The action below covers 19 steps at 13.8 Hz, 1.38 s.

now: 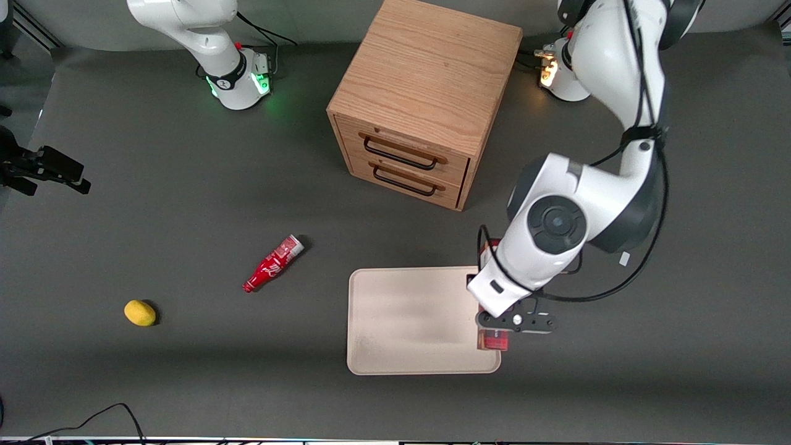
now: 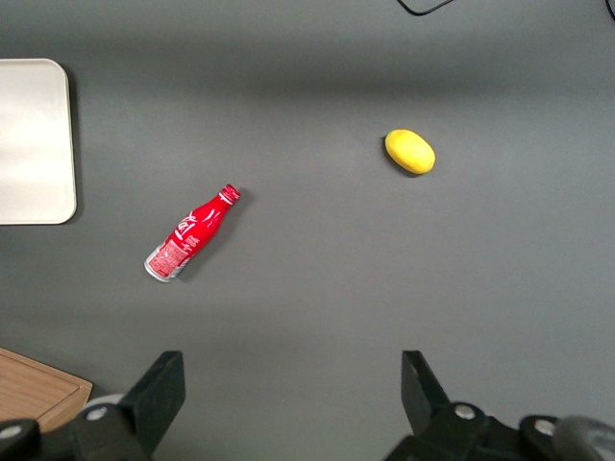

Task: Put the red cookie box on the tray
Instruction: 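Carry the box over the white tray with the left gripper, then lower the box onto the tray and open the left gripper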

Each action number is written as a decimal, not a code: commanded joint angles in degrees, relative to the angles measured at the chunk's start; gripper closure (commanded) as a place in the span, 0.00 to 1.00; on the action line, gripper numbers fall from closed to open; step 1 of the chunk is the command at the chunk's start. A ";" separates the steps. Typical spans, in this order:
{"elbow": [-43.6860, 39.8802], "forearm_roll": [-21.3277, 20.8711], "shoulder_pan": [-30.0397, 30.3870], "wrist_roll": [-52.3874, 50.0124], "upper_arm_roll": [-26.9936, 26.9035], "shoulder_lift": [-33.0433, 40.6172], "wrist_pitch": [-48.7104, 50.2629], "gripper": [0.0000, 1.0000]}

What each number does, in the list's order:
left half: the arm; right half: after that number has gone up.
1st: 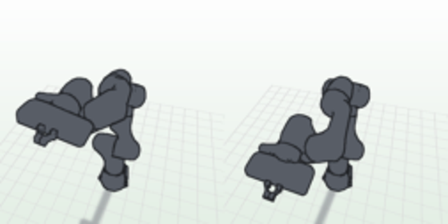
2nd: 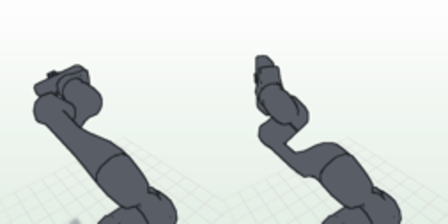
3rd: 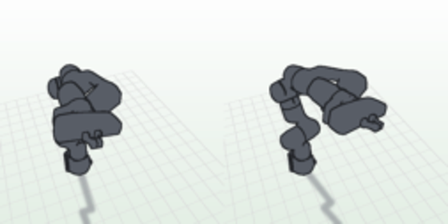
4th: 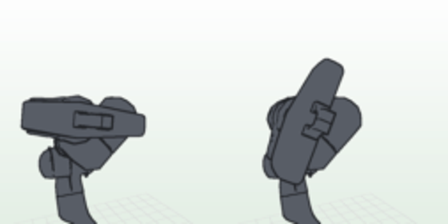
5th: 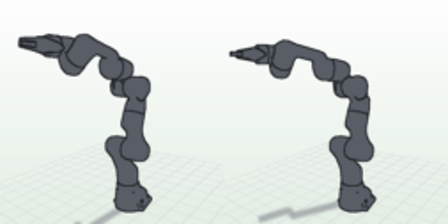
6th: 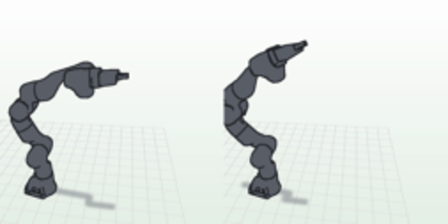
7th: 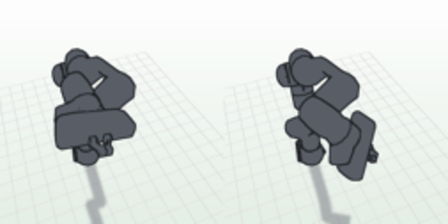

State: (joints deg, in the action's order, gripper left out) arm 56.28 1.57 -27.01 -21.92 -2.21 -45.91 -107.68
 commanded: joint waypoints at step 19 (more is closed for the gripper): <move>3.75 -3.77 -2.00 -3.04 -0.96 -9.73 -15.54 1.00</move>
State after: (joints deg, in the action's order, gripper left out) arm 58.78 -1.09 -28.22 -23.52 -2.46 -56.49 -122.29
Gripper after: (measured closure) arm 0.639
